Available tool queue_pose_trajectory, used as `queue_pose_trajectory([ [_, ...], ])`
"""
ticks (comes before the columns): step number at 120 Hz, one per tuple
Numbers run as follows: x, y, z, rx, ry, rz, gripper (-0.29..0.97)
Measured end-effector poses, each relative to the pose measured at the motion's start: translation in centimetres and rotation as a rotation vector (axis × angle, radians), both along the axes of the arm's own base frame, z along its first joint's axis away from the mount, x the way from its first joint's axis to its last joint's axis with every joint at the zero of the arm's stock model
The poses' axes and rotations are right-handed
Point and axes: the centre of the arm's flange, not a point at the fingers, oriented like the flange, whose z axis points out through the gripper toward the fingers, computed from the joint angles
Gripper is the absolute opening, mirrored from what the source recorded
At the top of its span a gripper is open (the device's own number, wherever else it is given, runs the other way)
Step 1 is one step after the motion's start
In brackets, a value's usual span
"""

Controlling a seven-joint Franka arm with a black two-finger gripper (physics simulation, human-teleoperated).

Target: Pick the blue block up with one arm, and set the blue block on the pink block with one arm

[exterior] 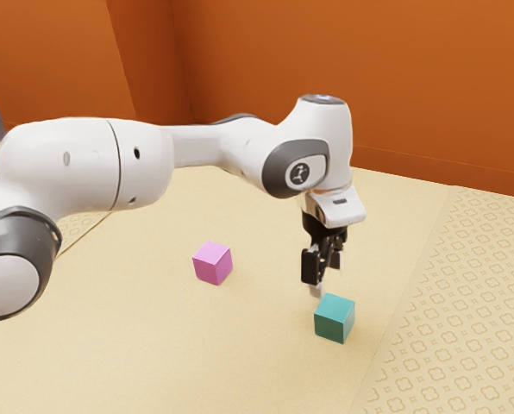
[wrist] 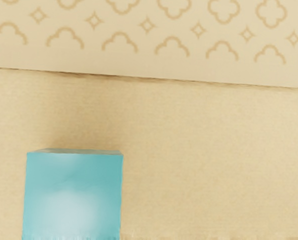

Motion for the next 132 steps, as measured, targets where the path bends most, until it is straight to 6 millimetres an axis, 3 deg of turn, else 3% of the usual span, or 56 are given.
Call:
queue_pose_trajectory([
  [28,1.5,-0.1,-1.7,0.089,-0.048,-0.050,0.68],
  [67,2.2,0.0,-5.6,0.088,-0.014,-0.037,0.68],
  [132,3.6,0.4,-8.5,0.062,-0.038,-0.013,0.68],
])
